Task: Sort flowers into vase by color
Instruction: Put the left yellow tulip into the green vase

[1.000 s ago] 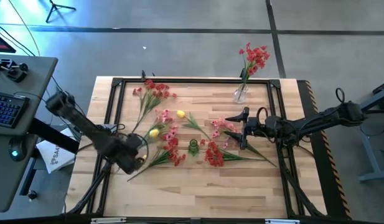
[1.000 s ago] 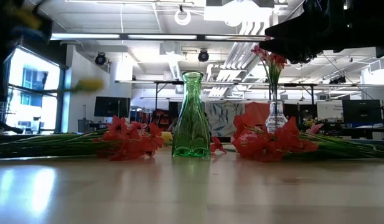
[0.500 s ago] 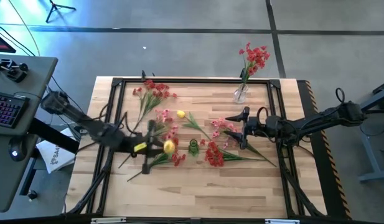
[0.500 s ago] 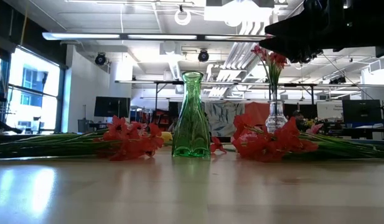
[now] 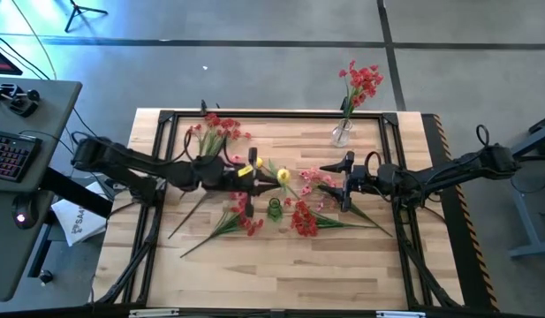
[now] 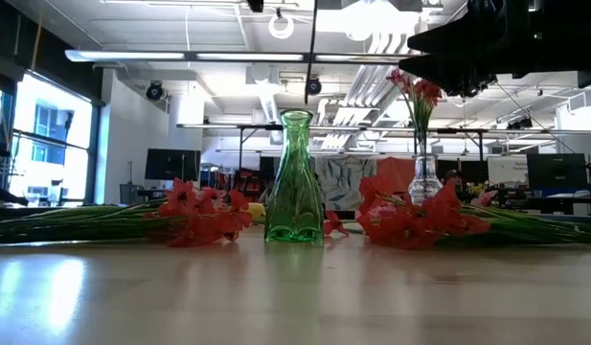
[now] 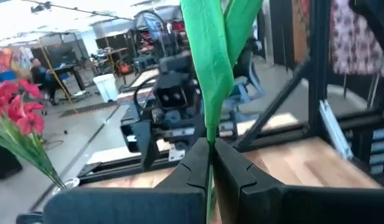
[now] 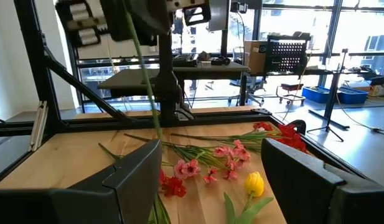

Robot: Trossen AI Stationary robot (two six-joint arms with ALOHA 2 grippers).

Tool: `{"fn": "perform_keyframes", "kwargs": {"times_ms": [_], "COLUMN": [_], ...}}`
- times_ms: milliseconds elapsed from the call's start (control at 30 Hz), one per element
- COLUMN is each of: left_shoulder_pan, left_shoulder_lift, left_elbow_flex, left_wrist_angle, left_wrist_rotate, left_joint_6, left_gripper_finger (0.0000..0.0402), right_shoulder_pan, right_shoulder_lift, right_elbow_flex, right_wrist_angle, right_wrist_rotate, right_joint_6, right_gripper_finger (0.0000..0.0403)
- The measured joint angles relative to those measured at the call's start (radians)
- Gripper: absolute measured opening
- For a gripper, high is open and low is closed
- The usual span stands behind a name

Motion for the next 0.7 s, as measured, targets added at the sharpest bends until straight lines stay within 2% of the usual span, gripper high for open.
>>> {"fn": "perform_keyframes", "kwargs": {"times_ms": [233,500,700], "left_shoulder_pan": [-0.057,-0.075,-0.062], "left_shoulder_lift": [-0.036,0.048,0.077], "left_elbow_flex": [0.000,0.000,0.000], "left_wrist_angle": [-0.012,-0.015,-0.023], "left_wrist_rotate": [-0.004,-0.153,-0.170], "left_joint_6": [-0.087,-0.060,-0.106], "left_gripper_finger": [0.0000,0.0000,0.0000], "right_shoulder_pan": [0.000,0.000,0.000], "right_shoulder_lift": [0.000,0.000,0.000], "right_elbow_flex": [0.000,0.000,0.000], "right_wrist_angle": [0.001,0.025,0.032], "right_wrist_rotate": [0.000,0.000,-0.004], "right_joint_6": [-0.010,-0.006,-0.003], "right_gripper_finger": [0.0270,0.0270,0.0270]}}
